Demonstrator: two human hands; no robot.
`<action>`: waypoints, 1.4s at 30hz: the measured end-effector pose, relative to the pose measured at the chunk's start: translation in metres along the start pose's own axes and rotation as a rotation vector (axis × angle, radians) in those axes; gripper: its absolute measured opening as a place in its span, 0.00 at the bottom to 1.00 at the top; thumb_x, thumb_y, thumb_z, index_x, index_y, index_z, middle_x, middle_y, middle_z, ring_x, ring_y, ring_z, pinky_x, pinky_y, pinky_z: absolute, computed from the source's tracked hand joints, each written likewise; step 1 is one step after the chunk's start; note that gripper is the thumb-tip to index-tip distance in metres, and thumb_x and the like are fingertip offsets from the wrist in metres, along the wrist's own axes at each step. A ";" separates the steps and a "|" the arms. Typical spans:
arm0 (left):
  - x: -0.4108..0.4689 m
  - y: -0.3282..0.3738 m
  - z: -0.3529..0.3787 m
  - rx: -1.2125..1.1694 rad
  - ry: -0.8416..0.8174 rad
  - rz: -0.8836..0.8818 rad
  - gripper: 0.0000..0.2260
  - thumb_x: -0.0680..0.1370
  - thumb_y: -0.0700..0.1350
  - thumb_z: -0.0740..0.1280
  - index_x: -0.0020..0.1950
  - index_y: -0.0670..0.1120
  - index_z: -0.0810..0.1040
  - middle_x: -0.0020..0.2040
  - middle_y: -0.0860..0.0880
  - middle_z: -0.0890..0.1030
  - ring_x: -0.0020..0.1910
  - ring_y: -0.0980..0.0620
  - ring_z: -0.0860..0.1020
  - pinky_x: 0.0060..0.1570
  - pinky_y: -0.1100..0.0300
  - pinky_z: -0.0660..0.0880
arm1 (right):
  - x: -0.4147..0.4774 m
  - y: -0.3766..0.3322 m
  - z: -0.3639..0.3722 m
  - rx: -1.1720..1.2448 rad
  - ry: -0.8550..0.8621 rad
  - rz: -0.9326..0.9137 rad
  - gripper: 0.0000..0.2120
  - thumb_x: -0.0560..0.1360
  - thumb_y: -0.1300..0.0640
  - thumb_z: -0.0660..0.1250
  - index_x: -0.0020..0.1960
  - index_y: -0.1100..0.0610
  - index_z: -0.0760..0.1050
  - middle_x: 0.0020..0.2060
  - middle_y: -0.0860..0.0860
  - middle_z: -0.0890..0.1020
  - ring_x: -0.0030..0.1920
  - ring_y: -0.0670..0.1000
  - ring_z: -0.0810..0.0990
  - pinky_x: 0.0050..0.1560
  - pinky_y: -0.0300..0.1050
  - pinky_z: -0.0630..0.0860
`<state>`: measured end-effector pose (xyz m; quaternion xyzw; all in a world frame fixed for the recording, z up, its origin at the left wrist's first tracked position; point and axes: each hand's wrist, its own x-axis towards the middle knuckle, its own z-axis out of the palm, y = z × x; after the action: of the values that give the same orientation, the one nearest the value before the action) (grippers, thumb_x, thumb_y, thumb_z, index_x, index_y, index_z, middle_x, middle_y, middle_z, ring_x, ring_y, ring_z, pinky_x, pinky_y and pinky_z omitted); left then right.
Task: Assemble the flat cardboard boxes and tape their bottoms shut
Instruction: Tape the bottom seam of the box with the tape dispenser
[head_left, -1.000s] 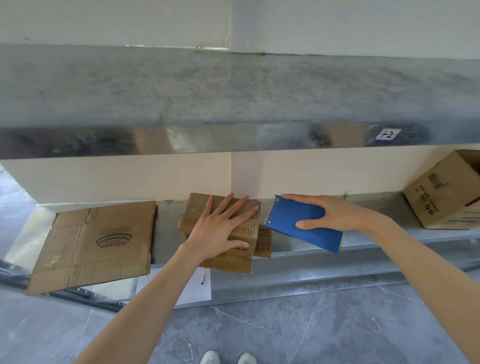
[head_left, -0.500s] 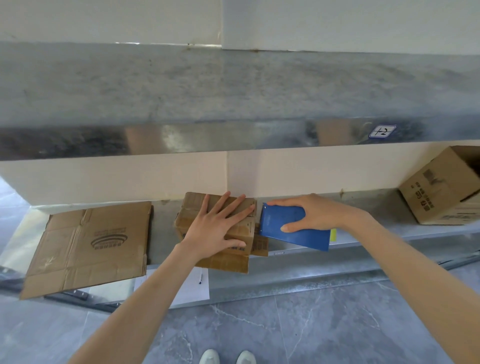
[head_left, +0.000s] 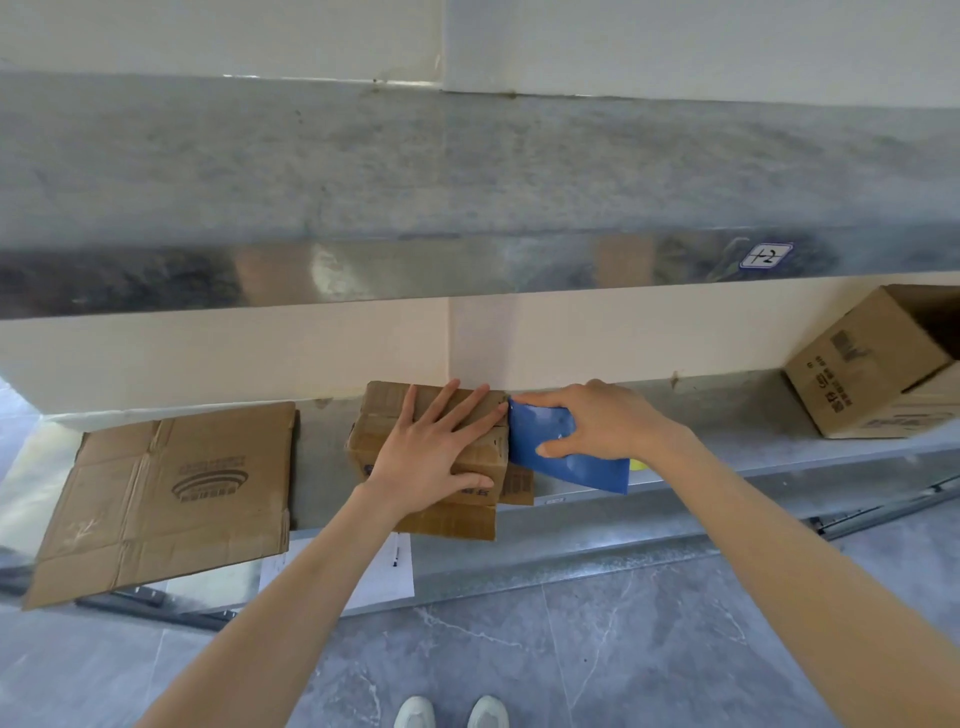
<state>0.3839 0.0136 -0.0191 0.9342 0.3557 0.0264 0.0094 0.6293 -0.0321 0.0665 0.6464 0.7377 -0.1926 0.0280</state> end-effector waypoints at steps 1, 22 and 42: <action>0.000 0.000 0.000 -0.007 0.003 0.000 0.42 0.74 0.73 0.57 0.79 0.62 0.37 0.81 0.56 0.42 0.80 0.46 0.42 0.74 0.35 0.43 | -0.001 0.001 0.004 -0.005 0.023 0.006 0.32 0.74 0.39 0.70 0.74 0.33 0.62 0.62 0.47 0.80 0.53 0.49 0.78 0.46 0.41 0.72; 0.003 0.006 0.004 -0.037 0.047 -0.155 0.43 0.73 0.74 0.58 0.78 0.64 0.36 0.81 0.56 0.42 0.80 0.45 0.43 0.75 0.33 0.46 | 0.021 0.062 0.089 0.054 0.354 0.354 0.36 0.76 0.37 0.65 0.78 0.41 0.52 0.32 0.46 0.73 0.25 0.44 0.69 0.22 0.38 0.59; -0.004 0.005 -0.013 -0.345 0.200 -0.181 0.34 0.68 0.61 0.69 0.73 0.54 0.68 0.68 0.53 0.67 0.69 0.48 0.64 0.74 0.42 0.56 | 0.014 0.041 0.074 0.043 0.507 0.302 0.25 0.80 0.42 0.61 0.75 0.50 0.67 0.73 0.57 0.63 0.70 0.59 0.66 0.64 0.57 0.71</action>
<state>0.3835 0.0069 -0.0056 0.8758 0.4273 0.1786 0.1359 0.6513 -0.0394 -0.0159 0.7768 0.6125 -0.0342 -0.1424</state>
